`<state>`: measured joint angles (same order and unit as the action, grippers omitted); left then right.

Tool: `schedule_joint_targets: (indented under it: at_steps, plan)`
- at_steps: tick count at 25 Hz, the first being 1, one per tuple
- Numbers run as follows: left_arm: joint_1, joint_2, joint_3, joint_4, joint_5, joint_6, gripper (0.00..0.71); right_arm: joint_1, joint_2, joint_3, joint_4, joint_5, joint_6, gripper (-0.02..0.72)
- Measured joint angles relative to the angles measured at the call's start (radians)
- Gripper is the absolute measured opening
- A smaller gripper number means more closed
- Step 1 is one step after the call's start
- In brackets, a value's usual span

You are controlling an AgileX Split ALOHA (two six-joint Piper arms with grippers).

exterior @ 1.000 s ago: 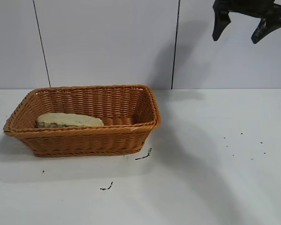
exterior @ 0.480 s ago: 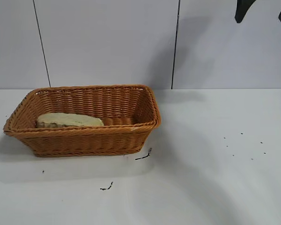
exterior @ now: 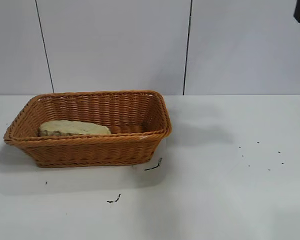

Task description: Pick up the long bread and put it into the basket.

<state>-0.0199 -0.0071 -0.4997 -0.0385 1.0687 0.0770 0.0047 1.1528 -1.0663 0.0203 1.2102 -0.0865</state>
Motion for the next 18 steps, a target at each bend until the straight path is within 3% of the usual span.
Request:
schedule_joint_targets:
  at_steps: [12,18]
  plan:
    - [0.0,0.0,0.0,0.0,0.0,0.0,0.692,0.0,-0.703,0.54,0.004,-0.166,-0.025,0.689]
    - [0.0,0.0,0.0,0.0,0.0,0.0,0.692,0.0,-0.989,0.563,0.004,-0.193,-0.004,0.689]
